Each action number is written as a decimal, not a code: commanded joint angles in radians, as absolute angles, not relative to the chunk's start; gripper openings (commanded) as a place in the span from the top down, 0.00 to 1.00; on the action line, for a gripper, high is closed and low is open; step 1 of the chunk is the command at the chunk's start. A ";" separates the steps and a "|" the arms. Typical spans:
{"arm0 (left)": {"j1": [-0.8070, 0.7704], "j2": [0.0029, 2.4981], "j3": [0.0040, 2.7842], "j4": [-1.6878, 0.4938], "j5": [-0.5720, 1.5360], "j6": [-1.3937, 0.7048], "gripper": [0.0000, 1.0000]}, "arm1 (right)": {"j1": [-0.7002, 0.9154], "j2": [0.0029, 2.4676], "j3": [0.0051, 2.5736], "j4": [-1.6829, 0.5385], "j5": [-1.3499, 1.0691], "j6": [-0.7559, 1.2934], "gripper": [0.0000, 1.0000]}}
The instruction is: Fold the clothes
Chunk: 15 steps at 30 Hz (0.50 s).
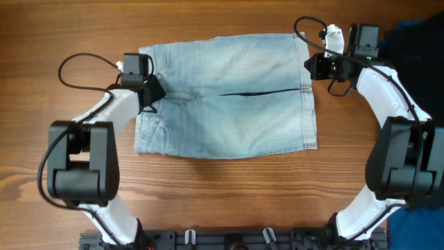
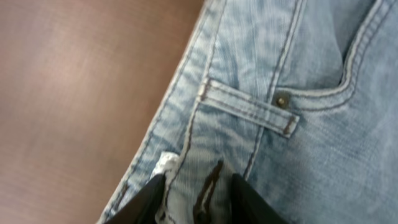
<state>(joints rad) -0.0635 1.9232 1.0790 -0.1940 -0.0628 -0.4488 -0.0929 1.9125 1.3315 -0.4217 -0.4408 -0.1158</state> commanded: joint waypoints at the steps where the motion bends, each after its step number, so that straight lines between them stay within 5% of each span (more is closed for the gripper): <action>1: -0.060 2.067 1.054 -0.058 -0.072 -0.396 0.66 | -0.091 1.926 1.333 -0.434 -0.434 -0.105 0.91; 10: -0.061 1.836 1.343 -0.263 -0.007 -0.347 0.34 | -0.075 1.927 1.333 -0.522 -0.479 0.033 0.94; 15: -0.065 1.753 1.346 -0.489 0.040 -0.348 0.50 | -0.033 1.927 1.333 -0.756 -0.533 0.026 0.94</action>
